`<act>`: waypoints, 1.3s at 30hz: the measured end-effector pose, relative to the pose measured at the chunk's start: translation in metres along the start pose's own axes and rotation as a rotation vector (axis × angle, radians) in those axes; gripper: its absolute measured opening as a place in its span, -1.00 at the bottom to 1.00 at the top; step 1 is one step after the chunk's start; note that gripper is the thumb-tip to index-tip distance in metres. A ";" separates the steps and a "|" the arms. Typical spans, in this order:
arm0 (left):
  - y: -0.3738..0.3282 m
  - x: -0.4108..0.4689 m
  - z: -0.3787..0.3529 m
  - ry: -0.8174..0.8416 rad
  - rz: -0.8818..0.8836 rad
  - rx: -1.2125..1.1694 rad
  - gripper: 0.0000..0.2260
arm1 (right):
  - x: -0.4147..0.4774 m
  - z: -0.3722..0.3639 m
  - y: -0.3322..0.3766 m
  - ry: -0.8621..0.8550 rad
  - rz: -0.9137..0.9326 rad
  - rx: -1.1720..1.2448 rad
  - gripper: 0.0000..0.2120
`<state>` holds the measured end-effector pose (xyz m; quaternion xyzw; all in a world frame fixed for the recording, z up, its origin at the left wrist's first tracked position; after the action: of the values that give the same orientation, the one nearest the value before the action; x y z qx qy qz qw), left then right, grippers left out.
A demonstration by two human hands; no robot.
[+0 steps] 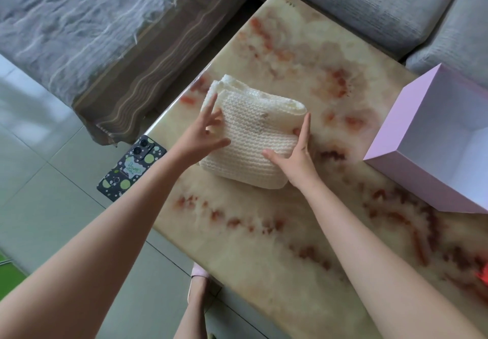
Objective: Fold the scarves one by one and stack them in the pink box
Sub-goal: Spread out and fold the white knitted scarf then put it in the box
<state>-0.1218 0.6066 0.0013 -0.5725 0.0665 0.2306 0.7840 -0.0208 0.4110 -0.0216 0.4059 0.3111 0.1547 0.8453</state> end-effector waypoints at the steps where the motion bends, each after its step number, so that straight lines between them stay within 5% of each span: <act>1: 0.003 -0.001 0.000 -0.013 -0.001 0.109 -0.12 | -0.002 0.001 0.000 -0.021 0.022 0.005 0.20; 3: 0.012 -0.001 0.000 -0.022 0.042 0.279 -0.19 | -0.004 0.002 0.001 -0.022 0.060 0.019 0.12; 9: 0.018 -0.003 0.003 -0.014 -0.061 0.192 -0.43 | -0.014 -0.005 -0.009 0.054 -0.005 0.101 -0.04; 13: 0.025 -0.007 -0.002 0.016 -0.016 0.231 -0.34 | -0.026 -0.016 -0.014 0.142 0.023 0.088 0.08; 19: 0.041 -0.014 -0.006 0.171 0.167 0.089 -0.18 | -0.025 -0.006 -0.020 0.070 0.015 0.096 -0.07; 30: 0.029 -0.026 -0.007 0.179 0.107 0.116 -0.35 | -0.046 0.015 -0.034 0.138 -0.036 0.225 -0.18; 39: 0.030 -0.054 -0.031 0.078 0.010 0.423 -0.42 | -0.065 0.005 -0.055 0.159 -0.121 0.189 -0.19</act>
<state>-0.1780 0.5690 -0.0152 -0.4035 0.1465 0.1932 0.8823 -0.0664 0.3401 -0.0362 0.4507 0.4141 0.1053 0.7837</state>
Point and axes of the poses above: each hand's wrist, its own x-axis towards the middle knuckle, its own z-axis out of the back of the hand, y = z × x, the point moved 8 cm from there along x, towards the middle knuckle, and after that the axes turned 6 degrees about y, right-handed, at the moved point
